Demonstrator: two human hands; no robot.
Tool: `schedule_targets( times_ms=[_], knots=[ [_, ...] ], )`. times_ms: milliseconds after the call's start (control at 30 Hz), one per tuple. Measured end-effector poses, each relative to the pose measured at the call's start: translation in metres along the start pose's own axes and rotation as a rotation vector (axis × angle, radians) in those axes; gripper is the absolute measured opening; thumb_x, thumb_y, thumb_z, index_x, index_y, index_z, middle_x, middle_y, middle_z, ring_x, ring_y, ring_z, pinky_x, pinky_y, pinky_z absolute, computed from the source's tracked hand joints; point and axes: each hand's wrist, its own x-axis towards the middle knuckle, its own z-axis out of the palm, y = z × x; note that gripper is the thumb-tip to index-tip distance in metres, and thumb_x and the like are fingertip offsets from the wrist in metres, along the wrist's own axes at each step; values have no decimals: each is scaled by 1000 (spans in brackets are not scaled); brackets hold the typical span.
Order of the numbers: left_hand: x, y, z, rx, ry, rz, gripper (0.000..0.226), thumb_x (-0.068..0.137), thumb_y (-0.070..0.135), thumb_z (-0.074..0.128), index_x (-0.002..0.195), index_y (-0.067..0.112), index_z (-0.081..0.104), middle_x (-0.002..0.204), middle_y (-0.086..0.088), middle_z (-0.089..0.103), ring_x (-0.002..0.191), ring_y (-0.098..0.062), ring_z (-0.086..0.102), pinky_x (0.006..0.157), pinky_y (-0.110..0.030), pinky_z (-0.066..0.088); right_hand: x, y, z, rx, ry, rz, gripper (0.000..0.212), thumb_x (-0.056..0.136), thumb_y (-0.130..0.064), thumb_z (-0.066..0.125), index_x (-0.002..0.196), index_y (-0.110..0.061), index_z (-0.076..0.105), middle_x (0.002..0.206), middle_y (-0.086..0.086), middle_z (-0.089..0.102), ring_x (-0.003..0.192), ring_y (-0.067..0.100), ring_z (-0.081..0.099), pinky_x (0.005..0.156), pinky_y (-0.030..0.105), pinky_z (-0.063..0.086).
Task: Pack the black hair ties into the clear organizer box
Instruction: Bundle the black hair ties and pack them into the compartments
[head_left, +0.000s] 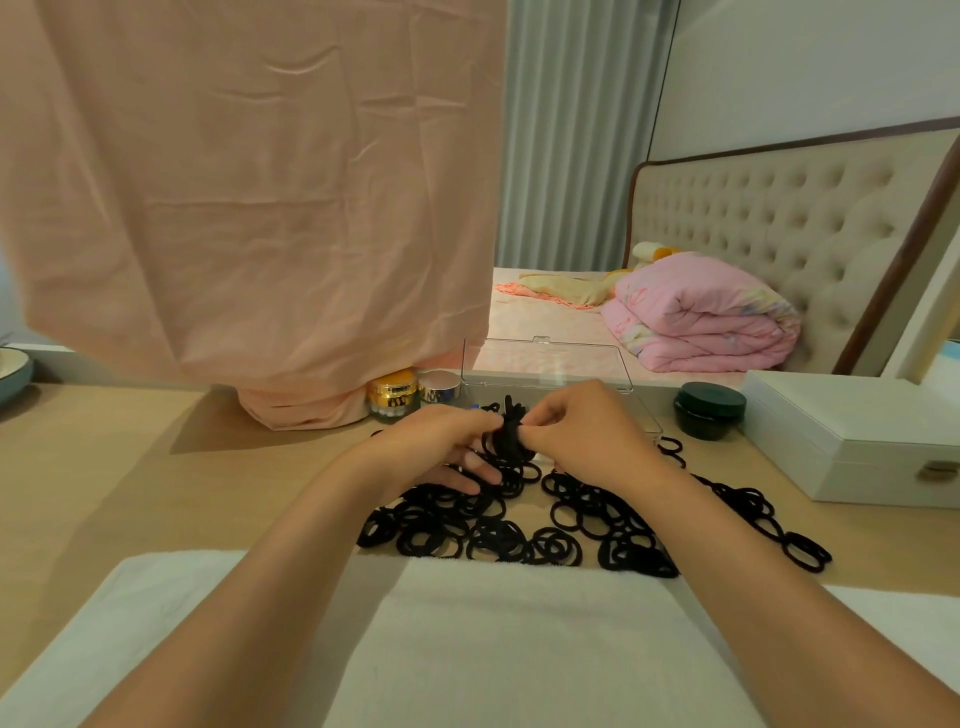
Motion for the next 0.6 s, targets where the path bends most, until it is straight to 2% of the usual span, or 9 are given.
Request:
schedule_targets(
  times_ms=[67,133,233,300,367,467,600],
  knots=[
    [2,0,2,47,15,6,39,93,41,66,119,12,67,88,-1,74,97,-19,74,82,-32,59,-1,0,1,-11,6,-16,6,87,-27,75,83,-27,79,74,-15,70,60,-3,60,57,15,46],
    [4,-2,4,153,67,28,29,90,35,71,112,15,70,98,-4,76,95,-15,75,89,-35,60,-1,0,1,-16,5,-36,4,85,-28,76,84,-28,80,77,-15,72,71,1,65,64,21,54],
    [4,-2,5,134,58,35,16,96,24,66,108,14,70,87,1,77,95,-16,75,91,-37,60,0,0,-7,9,-8,-36,9,83,-37,80,86,-28,79,83,-14,74,74,3,67,68,26,57],
    [3,0,4,106,14,48,20,98,23,63,114,12,69,82,5,76,96,-18,75,90,-36,59,0,2,-14,67,-75,2,25,85,-42,78,103,-25,73,100,-13,70,81,7,69,63,27,57],
    [4,0,4,113,-14,68,24,99,22,62,119,12,67,87,5,76,98,-18,74,91,-37,59,-1,4,-21,175,-206,44,34,90,-37,75,121,-27,66,111,-10,68,88,11,73,62,28,60],
    [9,3,4,110,18,101,22,99,22,62,118,18,71,104,0,76,98,-16,73,87,-34,60,-1,7,-26,355,-297,82,27,93,-26,73,119,-16,74,104,1,77,90,16,77,74,36,65],
    [23,14,4,182,90,173,20,94,21,69,113,16,72,96,-6,76,88,-14,74,80,-30,61,9,10,-27,529,-240,135,30,92,-19,74,119,-5,73,103,11,78,89,21,78,75,34,65]
  ],
)
